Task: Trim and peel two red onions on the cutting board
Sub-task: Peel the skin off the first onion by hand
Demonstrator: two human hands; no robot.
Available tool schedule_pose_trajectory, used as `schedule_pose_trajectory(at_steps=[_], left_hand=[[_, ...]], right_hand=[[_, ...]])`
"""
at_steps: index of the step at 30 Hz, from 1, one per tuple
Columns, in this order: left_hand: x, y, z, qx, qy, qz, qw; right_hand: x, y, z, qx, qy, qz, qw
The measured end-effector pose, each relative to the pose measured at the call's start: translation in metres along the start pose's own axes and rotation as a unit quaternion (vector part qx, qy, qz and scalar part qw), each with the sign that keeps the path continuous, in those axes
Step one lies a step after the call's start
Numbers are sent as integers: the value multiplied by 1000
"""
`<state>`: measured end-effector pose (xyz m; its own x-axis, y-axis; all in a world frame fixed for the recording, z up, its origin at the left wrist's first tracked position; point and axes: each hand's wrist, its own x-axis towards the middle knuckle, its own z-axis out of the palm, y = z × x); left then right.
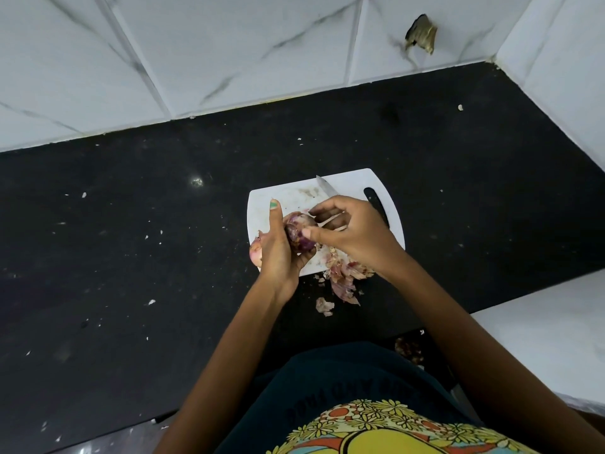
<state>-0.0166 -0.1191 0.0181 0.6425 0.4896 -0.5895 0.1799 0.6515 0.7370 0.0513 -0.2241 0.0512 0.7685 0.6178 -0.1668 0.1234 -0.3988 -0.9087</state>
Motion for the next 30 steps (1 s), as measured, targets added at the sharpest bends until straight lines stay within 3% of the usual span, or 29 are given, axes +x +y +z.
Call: schedule_pose_trajectory(at_steps=[13,22,27,30], left_hand=[[4,0,-2,18,-6,11,1000],[4,4,0,-22,5,-21,1000],[6,5,-3,-27,7,-31,999],[6,7,-2,-41,-3,-35,999]], right_hand=[[3,1,10,-33,33,-35,998],[7,11,6,59,48,-26,997],[5,13,11,21,38,-35,998],[7,17,10,83,67,-6,994]])
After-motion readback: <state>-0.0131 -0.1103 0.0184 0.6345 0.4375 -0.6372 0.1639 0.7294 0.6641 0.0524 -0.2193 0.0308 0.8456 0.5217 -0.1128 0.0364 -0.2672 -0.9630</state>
